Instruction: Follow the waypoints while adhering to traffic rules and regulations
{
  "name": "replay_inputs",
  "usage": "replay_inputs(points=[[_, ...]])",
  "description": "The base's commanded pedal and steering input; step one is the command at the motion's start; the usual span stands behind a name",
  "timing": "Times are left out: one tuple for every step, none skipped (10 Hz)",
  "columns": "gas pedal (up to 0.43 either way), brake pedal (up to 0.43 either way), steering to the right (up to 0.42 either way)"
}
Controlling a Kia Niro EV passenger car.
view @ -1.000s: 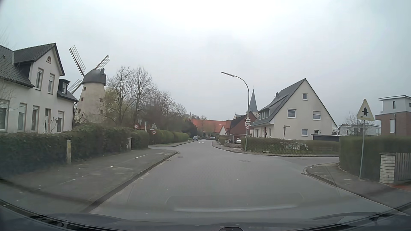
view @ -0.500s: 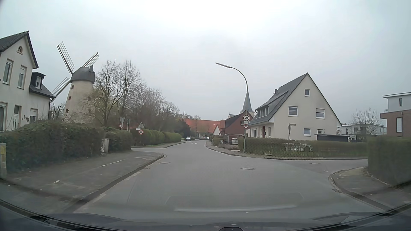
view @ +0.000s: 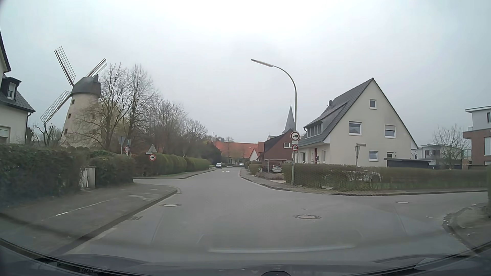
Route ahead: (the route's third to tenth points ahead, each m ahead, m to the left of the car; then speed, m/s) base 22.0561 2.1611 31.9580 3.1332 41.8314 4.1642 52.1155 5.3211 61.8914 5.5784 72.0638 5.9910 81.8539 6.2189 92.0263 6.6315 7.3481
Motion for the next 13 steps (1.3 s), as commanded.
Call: replay_inputs(points=[[0.157,0.000,-0.002],[0.169,0.000,-0.005],[0.177,0.000,-0.008],[0.189,0.000,-0.017],[0.189,0.000,-0.031],[0.189,0.000,-0.038],[0.189,0.000,-0.039],[0.189,0.000,-0.039],[0.189,0.000,-0.039],[0.189,0.000,-0.036],[0.189,0.000,-0.035],[0.197,0.000,-0.035],[0.197,0.000,-0.035]])
